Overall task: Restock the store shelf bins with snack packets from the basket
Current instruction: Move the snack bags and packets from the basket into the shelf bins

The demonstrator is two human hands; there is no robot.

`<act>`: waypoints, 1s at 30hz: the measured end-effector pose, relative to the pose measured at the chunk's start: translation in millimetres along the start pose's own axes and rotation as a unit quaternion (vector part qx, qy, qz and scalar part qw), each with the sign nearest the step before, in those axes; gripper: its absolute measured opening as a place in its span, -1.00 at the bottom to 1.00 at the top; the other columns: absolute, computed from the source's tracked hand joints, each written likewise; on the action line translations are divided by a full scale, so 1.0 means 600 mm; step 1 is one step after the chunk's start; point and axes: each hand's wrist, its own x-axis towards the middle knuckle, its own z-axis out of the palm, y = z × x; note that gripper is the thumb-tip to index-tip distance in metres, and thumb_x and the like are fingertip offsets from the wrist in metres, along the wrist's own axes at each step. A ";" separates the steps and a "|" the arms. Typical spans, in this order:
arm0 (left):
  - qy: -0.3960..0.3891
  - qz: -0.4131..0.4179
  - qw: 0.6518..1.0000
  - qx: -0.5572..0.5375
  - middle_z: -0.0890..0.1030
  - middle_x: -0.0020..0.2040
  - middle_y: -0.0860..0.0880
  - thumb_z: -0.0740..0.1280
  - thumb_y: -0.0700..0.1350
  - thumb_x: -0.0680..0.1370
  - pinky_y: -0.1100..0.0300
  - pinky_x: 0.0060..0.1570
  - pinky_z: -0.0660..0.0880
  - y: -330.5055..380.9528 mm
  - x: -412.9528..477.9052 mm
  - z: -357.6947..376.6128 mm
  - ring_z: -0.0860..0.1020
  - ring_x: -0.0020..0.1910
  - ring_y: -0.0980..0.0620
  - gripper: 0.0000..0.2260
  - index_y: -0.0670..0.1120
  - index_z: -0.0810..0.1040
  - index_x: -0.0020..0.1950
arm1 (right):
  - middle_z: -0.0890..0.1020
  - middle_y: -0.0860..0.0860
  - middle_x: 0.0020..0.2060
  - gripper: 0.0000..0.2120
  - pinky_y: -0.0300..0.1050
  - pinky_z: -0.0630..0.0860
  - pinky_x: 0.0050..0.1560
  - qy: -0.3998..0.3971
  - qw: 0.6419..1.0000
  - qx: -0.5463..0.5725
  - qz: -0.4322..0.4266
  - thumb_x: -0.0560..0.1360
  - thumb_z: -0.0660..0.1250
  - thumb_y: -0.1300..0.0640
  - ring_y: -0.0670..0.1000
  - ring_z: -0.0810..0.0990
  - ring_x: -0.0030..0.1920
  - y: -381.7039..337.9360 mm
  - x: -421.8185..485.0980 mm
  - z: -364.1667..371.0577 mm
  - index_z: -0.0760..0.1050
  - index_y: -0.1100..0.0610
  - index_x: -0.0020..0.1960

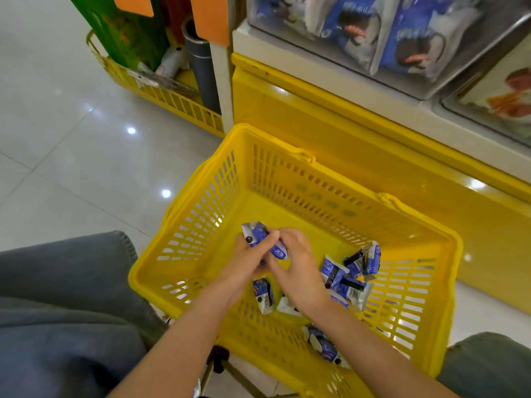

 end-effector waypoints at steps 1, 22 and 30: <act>0.001 0.012 1.000 -0.011 0.62 -0.02 -0.07 0.37 -0.05 0.48 0.18 -0.23 0.56 0.003 -0.003 -0.001 0.62 -0.11 0.05 -0.57 -0.15 0.38 0.29 | 0.46 -0.08 0.02 -0.73 -0.34 0.36 0.10 -0.016 0.999 0.027 -0.018 0.52 0.31 0.20 -0.09 0.45 0.08 -0.006 -0.008 -0.002 0.49 0.15 0.22; 0.055 -0.002 0.998 0.041 0.60 0.02 0.04 0.37 -0.04 0.48 0.19 -0.12 0.54 -0.009 0.025 -0.026 0.59 0.01 0.06 -0.74 0.11 0.45 0.14 | 0.46 0.12 0.25 -0.51 -0.01 0.39 0.26 -0.245 0.918 -0.100 0.294 0.50 0.36 0.03 0.13 0.42 0.28 0.258 -0.063 0.050 0.33 0.15 0.36; 0.057 -0.012 0.996 0.067 0.55 0.12 -0.02 0.36 -0.06 0.51 0.02 0.12 0.50 -0.012 0.018 -0.026 0.55 0.12 -0.03 -0.66 0.04 0.41 0.26 | 0.53 0.12 0.14 -0.50 -0.11 0.46 -0.08 -0.273 0.922 -0.091 0.259 0.53 0.30 -0.07 0.08 0.54 0.02 0.236 -0.074 0.031 0.29 0.15 0.36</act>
